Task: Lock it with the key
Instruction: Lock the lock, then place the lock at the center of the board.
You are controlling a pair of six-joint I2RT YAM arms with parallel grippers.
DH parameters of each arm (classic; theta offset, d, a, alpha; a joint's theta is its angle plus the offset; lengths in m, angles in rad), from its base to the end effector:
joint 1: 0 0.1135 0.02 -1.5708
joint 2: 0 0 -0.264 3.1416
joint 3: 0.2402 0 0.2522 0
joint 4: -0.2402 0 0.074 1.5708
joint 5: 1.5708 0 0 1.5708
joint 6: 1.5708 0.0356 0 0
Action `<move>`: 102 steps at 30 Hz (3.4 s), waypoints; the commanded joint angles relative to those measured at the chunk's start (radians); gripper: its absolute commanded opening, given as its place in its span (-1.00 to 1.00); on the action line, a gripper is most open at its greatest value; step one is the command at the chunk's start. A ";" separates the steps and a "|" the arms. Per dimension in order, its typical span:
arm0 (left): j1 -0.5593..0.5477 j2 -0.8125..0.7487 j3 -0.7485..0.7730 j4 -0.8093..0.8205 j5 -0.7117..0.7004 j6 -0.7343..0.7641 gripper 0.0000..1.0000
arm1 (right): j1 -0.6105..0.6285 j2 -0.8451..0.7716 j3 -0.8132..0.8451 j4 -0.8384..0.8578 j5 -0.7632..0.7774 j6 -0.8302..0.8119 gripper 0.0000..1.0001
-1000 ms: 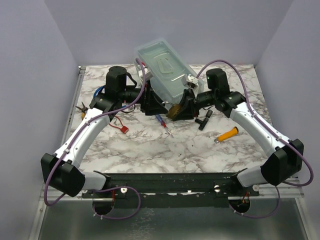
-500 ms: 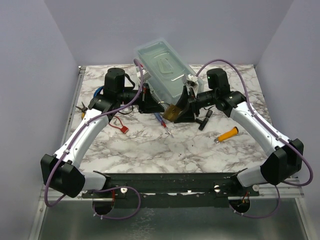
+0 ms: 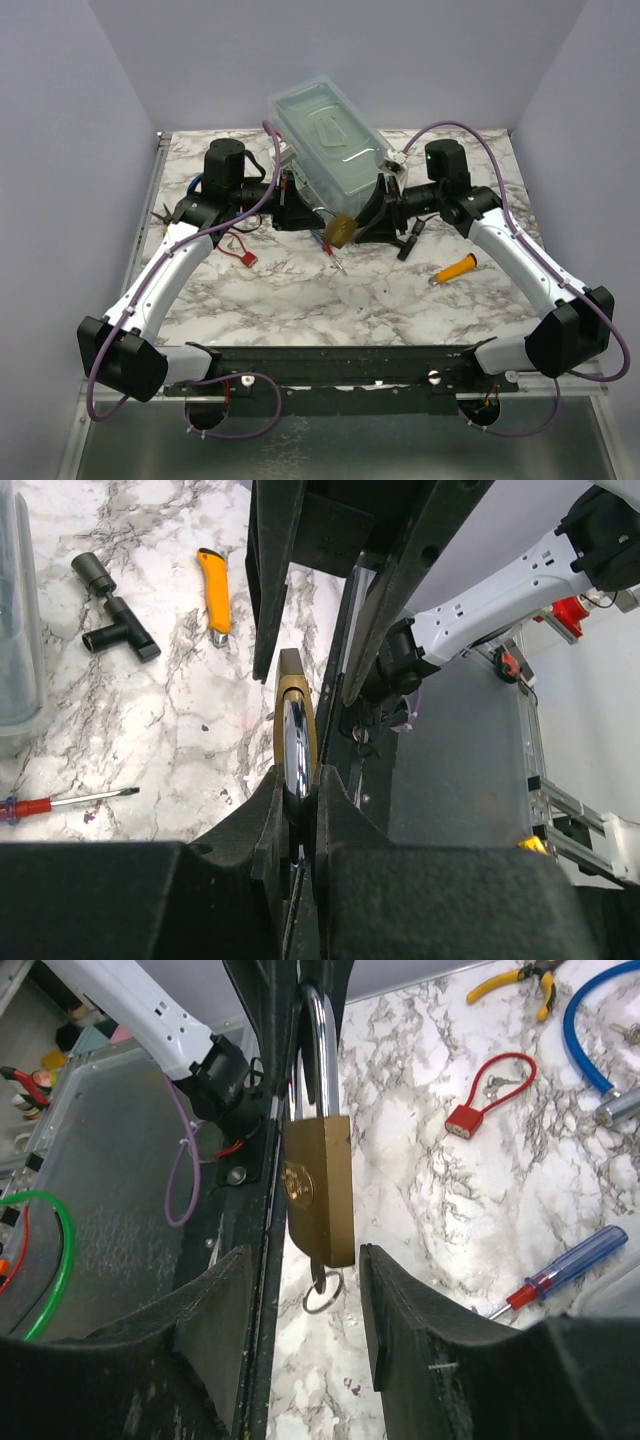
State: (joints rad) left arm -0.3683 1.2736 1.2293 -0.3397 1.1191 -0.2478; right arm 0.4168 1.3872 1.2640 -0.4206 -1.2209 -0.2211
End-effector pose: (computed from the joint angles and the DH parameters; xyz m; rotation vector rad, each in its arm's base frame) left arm 0.2432 -0.1282 0.3815 0.8907 1.7980 -1.4812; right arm 0.2572 0.1504 0.3579 -1.2712 1.5255 1.3878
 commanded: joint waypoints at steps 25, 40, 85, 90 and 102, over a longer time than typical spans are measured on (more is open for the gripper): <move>0.022 -0.053 0.015 0.091 0.065 -0.063 -1.00 | 0.002 0.019 -0.101 0.075 -0.098 0.043 -0.54; 0.045 -0.062 -0.016 0.108 0.043 -0.088 -1.00 | 0.002 0.007 -0.110 0.151 -0.104 0.121 -0.99; 0.516 0.196 -0.058 -0.853 -0.429 0.702 -1.00 | 0.139 0.108 -0.186 0.169 0.275 -0.097 -0.99; 0.516 0.246 -0.074 -0.879 -0.410 0.803 -1.00 | 0.155 0.120 -0.180 0.176 0.282 -0.112 -0.99; 0.516 0.275 -0.249 -0.728 -0.451 0.864 -0.99 | 0.170 0.146 -0.173 0.202 0.275 -0.116 -0.99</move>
State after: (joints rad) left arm 0.1486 1.5635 1.0199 -1.1175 0.6682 0.5888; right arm 0.5766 1.5150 1.0668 -0.2523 -0.9569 -0.3164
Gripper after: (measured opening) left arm 0.105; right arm 0.009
